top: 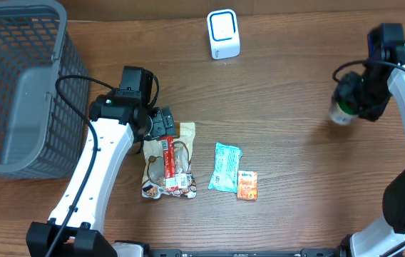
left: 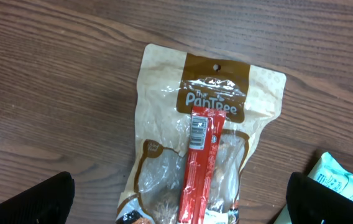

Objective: Scan the item barcode
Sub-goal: 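Move the jar to the right side and set it down, release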

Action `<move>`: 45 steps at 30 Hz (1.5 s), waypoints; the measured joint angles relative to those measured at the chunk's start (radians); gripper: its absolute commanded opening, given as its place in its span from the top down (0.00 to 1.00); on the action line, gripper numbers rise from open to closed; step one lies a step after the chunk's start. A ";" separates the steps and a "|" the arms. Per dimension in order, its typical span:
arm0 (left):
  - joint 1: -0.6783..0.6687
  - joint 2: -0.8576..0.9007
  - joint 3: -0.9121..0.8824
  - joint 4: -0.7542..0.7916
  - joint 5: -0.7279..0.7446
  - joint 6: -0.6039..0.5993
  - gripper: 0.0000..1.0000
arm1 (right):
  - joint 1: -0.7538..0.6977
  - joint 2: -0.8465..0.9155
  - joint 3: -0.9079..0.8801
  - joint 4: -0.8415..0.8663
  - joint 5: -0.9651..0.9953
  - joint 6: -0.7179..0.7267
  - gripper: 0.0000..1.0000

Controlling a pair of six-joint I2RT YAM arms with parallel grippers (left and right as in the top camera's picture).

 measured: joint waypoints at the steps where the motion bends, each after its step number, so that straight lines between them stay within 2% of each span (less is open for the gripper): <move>1: 0.000 0.000 0.000 -0.001 0.000 0.000 0.00 | -0.009 0.000 -0.029 0.014 0.003 0.000 0.96; 16: 0.000 0.000 0.000 0.000 0.000 0.000 0.00 | -0.026 0.001 -0.403 0.300 0.043 0.069 0.94; 19: 0.000 0.000 0.000 0.000 0.000 0.000 0.00 | -0.026 0.001 -0.427 0.325 0.059 0.074 0.87; 21: 0.000 0.000 0.000 0.000 0.000 0.000 0.00 | -0.026 0.001 -0.428 0.332 0.068 0.075 0.71; 22: 0.000 0.000 0.000 0.001 0.000 0.000 0.00 | -0.026 0.001 -0.428 0.335 0.071 0.075 0.55; 26: 0.000 0.000 0.000 0.000 0.000 0.000 0.00 | -0.026 0.001 -0.428 0.335 0.074 0.075 0.43; 34: 0.000 0.000 0.000 0.000 0.000 0.000 0.00 | -0.026 0.001 -0.428 0.333 0.074 0.075 0.29; 45: 0.000 0.000 0.000 0.000 0.000 0.000 0.00 | -0.026 -0.004 -0.410 0.260 0.074 0.062 0.17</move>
